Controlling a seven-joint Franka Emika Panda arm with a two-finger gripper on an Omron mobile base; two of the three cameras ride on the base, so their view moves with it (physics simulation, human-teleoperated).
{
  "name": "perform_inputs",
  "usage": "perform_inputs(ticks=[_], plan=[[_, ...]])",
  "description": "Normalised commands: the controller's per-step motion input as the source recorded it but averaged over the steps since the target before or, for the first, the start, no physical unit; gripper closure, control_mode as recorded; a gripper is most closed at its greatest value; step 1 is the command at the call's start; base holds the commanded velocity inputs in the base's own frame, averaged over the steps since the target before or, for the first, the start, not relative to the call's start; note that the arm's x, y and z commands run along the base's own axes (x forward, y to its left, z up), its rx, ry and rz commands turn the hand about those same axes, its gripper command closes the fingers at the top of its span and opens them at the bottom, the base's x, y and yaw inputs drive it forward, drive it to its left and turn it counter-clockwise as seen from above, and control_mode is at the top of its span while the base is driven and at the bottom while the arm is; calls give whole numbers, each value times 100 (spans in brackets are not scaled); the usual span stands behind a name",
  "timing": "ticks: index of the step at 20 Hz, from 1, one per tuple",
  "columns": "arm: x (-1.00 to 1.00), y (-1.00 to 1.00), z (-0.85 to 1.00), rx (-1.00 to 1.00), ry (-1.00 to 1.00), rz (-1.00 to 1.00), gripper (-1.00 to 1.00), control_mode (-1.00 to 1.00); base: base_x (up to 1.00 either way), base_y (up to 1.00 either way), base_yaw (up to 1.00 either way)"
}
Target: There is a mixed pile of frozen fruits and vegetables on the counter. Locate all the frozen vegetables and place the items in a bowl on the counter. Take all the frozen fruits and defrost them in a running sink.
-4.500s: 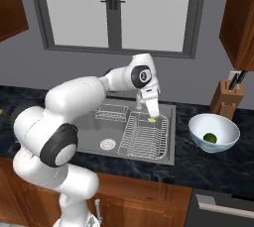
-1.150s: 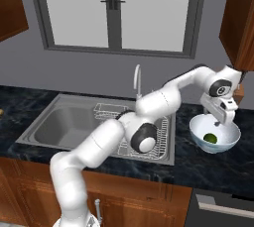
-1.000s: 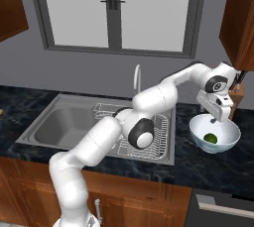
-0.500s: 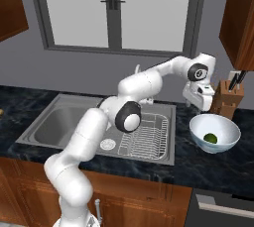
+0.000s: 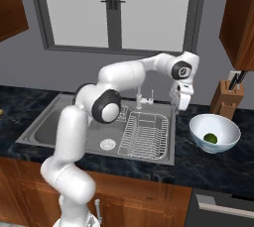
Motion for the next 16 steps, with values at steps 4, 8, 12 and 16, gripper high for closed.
perform_inputs(ticks=[4, 8, 12, 16], plan=[[-100, 100, 28, -12, -10, -8, -100, -100, 0, 0, 0], [-100, 100, 49, -16, -7, 0, -100, -100, 0, 0, 0], [-100, 100, 46, -16, -7, 2, -100, -100, 0, 0, 0], [-47, 100, 19, -17, 1, 10, -100, -100, 0, 0, 0]])
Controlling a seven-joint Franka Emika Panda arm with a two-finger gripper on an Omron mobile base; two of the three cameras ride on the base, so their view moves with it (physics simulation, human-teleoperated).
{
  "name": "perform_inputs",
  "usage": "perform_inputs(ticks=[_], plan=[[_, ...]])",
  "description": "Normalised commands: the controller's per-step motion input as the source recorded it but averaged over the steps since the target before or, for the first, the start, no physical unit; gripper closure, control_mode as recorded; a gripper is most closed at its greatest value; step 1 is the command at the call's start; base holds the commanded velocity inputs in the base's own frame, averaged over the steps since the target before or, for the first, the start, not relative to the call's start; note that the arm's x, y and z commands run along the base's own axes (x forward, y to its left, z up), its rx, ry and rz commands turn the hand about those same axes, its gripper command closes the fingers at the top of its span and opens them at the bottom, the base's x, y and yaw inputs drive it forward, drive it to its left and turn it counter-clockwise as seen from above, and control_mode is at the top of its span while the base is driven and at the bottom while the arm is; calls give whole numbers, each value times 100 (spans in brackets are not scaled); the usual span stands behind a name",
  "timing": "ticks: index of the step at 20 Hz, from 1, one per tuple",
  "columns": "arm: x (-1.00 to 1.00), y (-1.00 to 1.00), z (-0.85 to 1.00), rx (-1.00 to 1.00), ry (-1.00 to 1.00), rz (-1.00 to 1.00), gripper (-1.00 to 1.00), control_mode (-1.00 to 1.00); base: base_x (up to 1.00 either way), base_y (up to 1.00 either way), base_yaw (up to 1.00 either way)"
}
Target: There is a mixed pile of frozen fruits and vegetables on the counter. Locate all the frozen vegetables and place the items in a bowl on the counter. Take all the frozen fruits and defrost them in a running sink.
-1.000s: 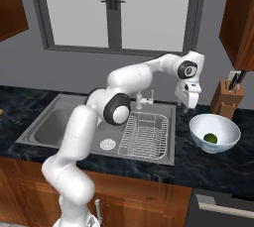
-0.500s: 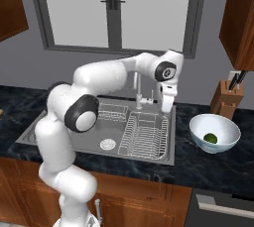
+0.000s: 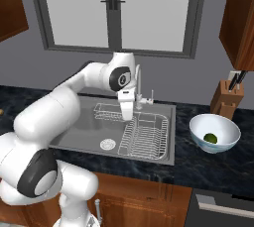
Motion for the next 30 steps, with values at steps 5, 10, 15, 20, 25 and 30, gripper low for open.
perform_inputs(ticks=[5, 10, 15, 20, 25, 30], plan=[[26, 97, 0, -12, 1, 42, -100, -100, 0, 0, 0], [15, 29, 0, -1, 11, 73, -100, -100, 0, 0, 0], [1, 14, -5, 0, 18, 100, -100, -100, 0, 0, 0], [0, 20, -6, 1, 21, 100, -100, -100, 0, 0, 0], [23, 27, -17, 6, 25, 95, -100, -100, 0, 0, 0], [90, -2, -21, 16, 3, 28, -100, -100, 0, 0, 0]])
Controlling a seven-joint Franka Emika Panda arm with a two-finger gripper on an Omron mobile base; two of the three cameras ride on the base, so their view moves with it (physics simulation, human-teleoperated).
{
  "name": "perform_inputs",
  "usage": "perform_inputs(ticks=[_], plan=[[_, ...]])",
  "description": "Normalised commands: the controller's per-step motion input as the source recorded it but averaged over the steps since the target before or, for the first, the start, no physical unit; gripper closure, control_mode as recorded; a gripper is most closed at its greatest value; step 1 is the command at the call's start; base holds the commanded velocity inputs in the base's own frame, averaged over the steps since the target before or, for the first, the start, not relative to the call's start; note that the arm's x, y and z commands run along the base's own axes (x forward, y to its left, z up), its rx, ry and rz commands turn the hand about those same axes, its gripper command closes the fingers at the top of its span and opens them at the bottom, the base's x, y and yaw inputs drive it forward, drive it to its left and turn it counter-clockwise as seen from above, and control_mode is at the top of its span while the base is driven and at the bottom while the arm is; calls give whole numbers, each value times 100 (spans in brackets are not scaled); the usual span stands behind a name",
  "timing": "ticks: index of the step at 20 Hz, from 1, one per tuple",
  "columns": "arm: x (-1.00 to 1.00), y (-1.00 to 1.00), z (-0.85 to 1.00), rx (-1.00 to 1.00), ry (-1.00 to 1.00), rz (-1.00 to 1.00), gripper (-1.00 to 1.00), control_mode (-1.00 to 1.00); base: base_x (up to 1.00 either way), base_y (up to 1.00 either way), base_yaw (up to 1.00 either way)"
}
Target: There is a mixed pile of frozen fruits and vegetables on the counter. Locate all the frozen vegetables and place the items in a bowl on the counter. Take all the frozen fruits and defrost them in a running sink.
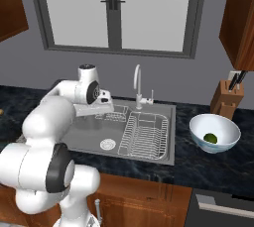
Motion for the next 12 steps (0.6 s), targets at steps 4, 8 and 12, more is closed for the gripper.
perform_inputs(ticks=[4, 8, 12], plan=[[22, 99, -1, 0, 0, 0, -100, -100, 0, 0, 0], [3, 100, 10, -9, 3, 0, -100, -100, 0, 0, 0], [6, 100, -5, -4, 1, 0, -100, -100, 0, 0, 0]])
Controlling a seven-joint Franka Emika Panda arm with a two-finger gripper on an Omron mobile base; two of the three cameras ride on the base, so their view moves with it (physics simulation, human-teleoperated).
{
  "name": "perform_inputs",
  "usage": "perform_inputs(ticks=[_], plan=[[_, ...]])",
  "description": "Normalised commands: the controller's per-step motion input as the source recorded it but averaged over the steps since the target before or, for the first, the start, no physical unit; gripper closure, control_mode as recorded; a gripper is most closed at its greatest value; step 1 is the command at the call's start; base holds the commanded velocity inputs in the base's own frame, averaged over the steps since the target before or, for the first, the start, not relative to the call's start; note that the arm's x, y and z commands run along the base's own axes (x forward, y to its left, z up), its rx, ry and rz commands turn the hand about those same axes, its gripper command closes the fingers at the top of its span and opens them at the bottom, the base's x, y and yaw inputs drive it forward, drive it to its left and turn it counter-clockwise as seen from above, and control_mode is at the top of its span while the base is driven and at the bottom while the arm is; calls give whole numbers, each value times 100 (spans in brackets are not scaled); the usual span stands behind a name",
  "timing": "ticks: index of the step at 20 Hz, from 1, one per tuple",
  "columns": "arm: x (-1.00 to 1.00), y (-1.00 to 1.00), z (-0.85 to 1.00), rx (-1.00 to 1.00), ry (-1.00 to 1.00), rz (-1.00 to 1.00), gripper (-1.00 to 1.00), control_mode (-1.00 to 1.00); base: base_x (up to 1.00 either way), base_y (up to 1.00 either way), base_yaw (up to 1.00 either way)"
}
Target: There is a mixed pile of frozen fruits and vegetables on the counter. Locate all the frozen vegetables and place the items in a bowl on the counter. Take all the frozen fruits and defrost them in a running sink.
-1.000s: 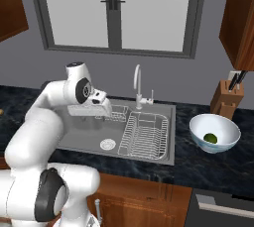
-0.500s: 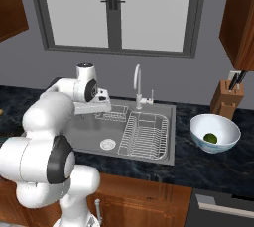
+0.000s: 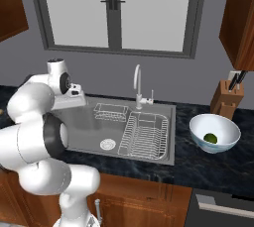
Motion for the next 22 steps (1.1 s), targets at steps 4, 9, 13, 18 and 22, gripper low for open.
perform_inputs(ticks=[4, 9, 13, 18, 22], plan=[[9, 100, -3, 0, 7, 0, -100, -100, 0, 0, 0], [1, 100, -2, 0, 2, 0, -100, -100, 0, 0, 0], [-9, 100, -5, 0, 0, -2, -100, -100, 0, 0, 0], [-29, 100, 0, 0, 0, -5, -100, -100, 0, 0, 0], [-44, 97, -12, 7, -7, -1, -100, -100, 0, 0, 0]])
